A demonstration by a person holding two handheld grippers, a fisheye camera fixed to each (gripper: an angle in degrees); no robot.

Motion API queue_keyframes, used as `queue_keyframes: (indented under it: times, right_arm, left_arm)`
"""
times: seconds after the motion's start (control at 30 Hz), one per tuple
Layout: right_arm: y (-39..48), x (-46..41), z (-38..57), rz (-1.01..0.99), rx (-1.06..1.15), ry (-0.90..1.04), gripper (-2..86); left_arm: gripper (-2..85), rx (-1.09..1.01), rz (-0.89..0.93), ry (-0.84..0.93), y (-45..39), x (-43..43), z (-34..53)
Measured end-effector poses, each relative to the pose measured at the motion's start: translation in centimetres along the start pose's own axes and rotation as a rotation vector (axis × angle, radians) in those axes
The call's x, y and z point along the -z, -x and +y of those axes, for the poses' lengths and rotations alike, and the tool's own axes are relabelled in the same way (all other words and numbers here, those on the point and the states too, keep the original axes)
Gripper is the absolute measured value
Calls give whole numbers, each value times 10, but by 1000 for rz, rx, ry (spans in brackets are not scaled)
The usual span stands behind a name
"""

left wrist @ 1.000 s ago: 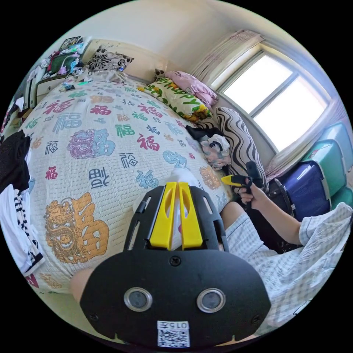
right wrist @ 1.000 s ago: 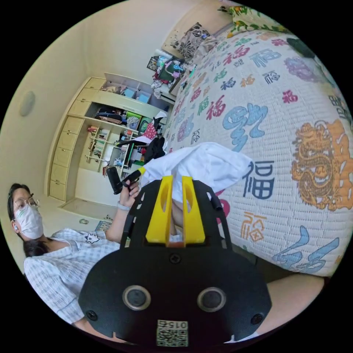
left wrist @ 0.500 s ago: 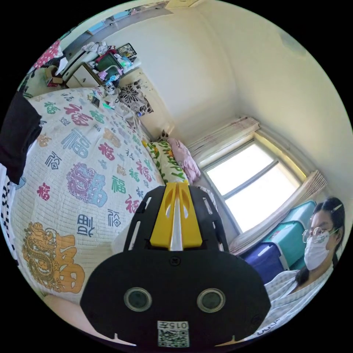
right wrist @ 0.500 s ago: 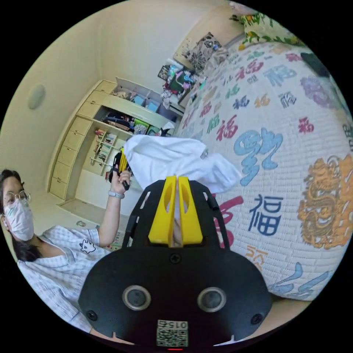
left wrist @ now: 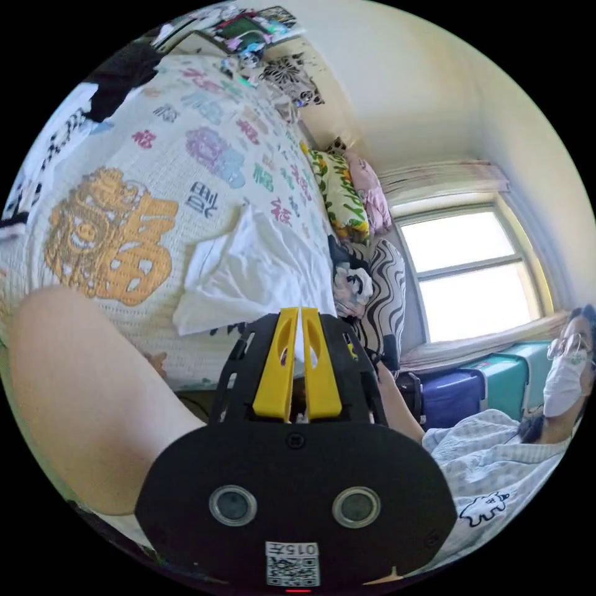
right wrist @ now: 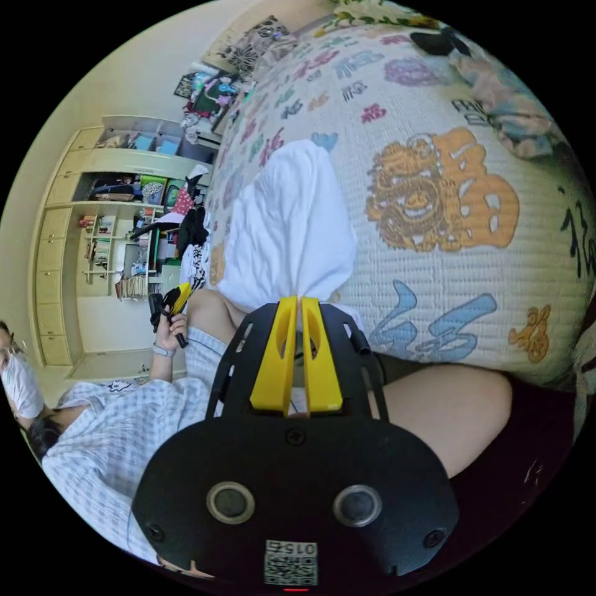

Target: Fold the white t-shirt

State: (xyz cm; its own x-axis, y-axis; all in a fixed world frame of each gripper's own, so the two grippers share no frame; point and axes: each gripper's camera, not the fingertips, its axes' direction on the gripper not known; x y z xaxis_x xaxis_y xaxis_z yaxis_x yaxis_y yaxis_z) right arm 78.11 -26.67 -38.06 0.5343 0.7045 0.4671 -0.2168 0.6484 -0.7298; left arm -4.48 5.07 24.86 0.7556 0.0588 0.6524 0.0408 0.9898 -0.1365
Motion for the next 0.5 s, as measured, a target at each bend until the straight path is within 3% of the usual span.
queue_keyframes:
  times: [0.2,0.3,0.4,0.5]
  right_arm:
    - [-23,-7,31,-29,-88,18,13]
    - [-15,6,25,26,-42,35,34]
    - [-1,30,8,237,16,-47,70]
    - [10,44,-28,189,120,-124,101]
  left_arm:
    - [29,-31,-66,34,21,-30,-9]
    - [65,-142,-175,46,19,-46,-38]
    - [100,-262,-275,64,15,-77,-81]
    - [109,-330,-286,128,18,-124,-128]
